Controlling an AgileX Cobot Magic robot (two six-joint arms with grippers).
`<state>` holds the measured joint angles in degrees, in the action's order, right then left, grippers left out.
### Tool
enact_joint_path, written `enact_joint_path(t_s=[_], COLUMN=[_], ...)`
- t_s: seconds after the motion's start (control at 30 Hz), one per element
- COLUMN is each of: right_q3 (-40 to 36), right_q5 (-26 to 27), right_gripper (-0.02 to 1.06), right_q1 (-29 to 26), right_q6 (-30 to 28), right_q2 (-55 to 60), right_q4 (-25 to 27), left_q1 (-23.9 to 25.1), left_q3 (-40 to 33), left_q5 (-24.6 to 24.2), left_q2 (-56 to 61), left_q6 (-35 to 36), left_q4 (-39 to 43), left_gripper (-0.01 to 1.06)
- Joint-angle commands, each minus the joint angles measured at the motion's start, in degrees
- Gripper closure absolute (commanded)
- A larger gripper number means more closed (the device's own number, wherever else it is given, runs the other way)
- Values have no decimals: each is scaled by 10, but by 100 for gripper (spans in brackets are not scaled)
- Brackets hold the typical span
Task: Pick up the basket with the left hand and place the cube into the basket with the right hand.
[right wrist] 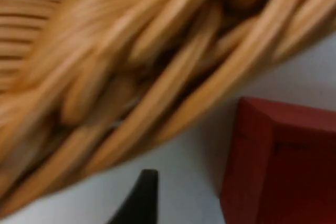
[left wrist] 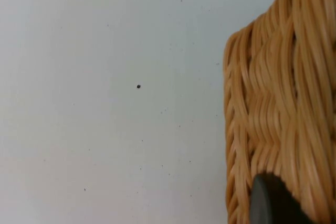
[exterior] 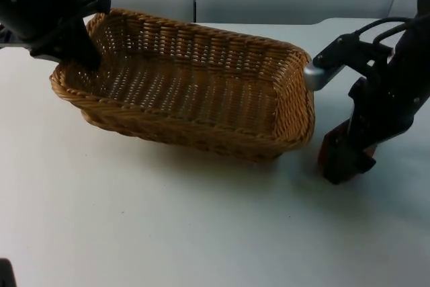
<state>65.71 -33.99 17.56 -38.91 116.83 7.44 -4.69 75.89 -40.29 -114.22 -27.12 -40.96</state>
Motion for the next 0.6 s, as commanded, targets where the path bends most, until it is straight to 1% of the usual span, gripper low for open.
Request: enact_joint_path(t_s=[0.0,0.03,0.07,0.1,0.13,0.17,0.2,0.23,0.27,0.3,0.37,0.4,0.43,0.47,0.53,0.57], right_q3=[4,4,4,6,8,16,16,30,54,70,83,94,100,104,105,105], right_q5=[15,15,20,26,31,25,25,2,-42,-59,-60,-53,-39,-28,-26,-26], right_gripper=[45,45,73,100,103,103,103,103,103,103,103,104,104,105,105,105], right_q1=[2,2,2,2,2,2,2,1,1,1,2,2,3,6,18,18], right_q6=[-5,-5,12,52,131,220,220,296,412,445,438,409,368,327,213,213], right_q2=[17,17,18,15,8,-2,-2,-15,-39,-54,-74,-95,-112,-131,-161,-161], right_q4=[-2,-2,-24,-59,-125,-197,-197,-288,-404,-432,-426,-386,-330,-249,-83,-83], left_q1=[0,0,0,0,0,0,0,0,0,0,0,0,0,0,0,0], left_q3=[0,0,0,0,0,0,0,0,0,0,0,0,0,0,0,0], left_q5=[0,0,0,0,0,0,0,0,0,1,1,1,1,1,1,1], left_q2=[10,10,10,10,10,10,10,10,10,10,10,10,10,10,10,10], left_q6=[3,3,3,3,3,3,3,3,3,3,3,3,3,3,3,3], left_q4=[-18,-18,-18,-18,-18,-18,-18,-18,-18,-19,-19,-19,-19,-19,-19,-19], left_gripper=[105,105,105,105,105,105,105,105,105,105,105,105,105,105,105,105])
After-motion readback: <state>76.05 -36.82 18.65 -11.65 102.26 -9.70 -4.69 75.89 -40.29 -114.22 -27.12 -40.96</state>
